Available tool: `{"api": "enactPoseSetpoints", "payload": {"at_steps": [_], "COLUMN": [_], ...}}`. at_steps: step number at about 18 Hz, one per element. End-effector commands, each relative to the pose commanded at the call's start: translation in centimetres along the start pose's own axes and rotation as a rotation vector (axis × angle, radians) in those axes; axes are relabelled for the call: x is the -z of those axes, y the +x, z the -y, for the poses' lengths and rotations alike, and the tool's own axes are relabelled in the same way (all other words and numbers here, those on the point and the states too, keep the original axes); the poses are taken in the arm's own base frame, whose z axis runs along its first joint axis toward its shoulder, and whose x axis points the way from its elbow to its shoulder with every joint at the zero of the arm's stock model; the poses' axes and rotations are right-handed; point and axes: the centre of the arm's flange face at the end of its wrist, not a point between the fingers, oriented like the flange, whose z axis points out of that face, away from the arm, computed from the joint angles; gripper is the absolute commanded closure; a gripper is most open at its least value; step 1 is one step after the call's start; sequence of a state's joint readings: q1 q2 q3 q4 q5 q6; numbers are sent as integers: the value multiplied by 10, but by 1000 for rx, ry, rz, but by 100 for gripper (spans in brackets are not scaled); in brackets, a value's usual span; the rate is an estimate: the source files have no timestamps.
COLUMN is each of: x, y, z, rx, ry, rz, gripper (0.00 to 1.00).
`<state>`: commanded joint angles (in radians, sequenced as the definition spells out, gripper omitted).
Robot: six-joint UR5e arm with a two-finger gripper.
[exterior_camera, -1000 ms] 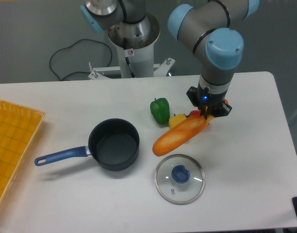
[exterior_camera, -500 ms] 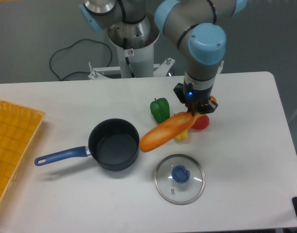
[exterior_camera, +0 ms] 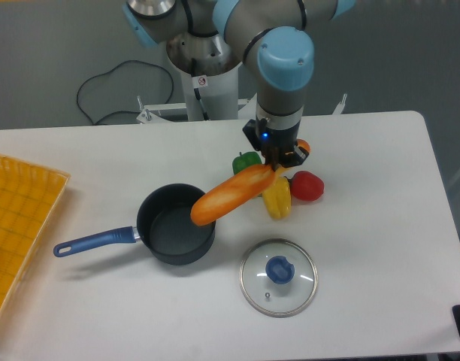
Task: Place the long bread in the pot
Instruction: 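Carry the bread over the dark saucepan, tilting one end down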
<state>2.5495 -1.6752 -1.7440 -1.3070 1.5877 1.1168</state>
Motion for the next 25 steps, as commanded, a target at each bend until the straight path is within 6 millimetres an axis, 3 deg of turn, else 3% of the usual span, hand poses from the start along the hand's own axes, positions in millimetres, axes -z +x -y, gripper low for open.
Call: {"api": "enactPoseSetpoints", "payload": {"at_steps": [7,10,14,18,25], "x": [-12,-22,-39,-46,-68], "y": [38,38,37,28,48], "z": [2,6,36,45,77], "rx": [-30,6,7,40,48], "ry": [-19,-49,-130,-131,-193], "rz": [-22,-26,-6,10,45], "gripper": [100,100,100,99,99]}}
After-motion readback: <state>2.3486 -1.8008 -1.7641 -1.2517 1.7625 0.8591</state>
